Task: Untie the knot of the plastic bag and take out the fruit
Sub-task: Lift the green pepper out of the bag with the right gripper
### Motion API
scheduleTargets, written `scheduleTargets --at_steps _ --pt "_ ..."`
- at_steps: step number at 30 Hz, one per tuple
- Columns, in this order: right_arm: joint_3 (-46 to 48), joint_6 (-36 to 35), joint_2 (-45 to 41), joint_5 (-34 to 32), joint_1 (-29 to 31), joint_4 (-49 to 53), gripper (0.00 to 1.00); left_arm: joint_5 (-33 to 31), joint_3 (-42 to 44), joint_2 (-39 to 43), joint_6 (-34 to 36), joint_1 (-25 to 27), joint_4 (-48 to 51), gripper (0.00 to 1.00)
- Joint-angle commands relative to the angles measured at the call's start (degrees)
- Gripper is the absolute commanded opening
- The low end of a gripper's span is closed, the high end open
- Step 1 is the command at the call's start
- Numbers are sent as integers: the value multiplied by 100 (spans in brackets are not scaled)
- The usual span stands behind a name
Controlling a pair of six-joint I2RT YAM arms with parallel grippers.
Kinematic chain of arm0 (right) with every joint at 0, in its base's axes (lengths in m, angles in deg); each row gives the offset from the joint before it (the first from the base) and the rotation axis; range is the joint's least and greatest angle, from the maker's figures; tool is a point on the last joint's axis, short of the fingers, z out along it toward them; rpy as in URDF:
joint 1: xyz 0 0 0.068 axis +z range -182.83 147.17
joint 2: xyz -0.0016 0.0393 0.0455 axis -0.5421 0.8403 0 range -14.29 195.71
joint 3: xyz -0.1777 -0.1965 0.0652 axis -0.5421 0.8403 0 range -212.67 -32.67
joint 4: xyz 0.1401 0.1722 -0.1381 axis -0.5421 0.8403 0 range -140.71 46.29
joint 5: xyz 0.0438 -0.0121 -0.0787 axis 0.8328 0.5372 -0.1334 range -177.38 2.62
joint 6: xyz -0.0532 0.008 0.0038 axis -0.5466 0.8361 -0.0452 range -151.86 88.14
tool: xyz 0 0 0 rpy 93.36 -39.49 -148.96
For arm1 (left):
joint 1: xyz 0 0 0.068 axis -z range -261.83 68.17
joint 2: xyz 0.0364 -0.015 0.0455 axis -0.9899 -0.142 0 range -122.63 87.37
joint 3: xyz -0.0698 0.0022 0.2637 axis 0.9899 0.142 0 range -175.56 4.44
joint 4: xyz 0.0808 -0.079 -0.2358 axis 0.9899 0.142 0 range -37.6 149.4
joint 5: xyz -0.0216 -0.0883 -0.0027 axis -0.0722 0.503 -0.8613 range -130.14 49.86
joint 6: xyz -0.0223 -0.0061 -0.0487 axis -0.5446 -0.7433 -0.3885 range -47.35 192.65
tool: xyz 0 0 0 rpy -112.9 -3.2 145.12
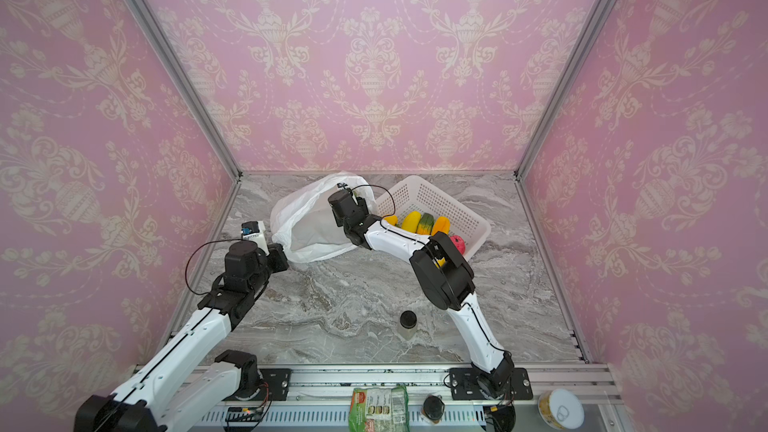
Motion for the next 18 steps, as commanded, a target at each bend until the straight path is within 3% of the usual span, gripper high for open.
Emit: scheduleTargets --at_steps 1,11,18 --pt "500 247 -618 216 72 -186 14 26 -6 -34 -15 -46 -13 0" --pt "2214 262 -2292 2092 351 -431 9 27 -38 -105 -29 -53 28 0" --pt "2541 232 -2252 2370 666 -421 9 51 -9 28 -66 -53 134 0"
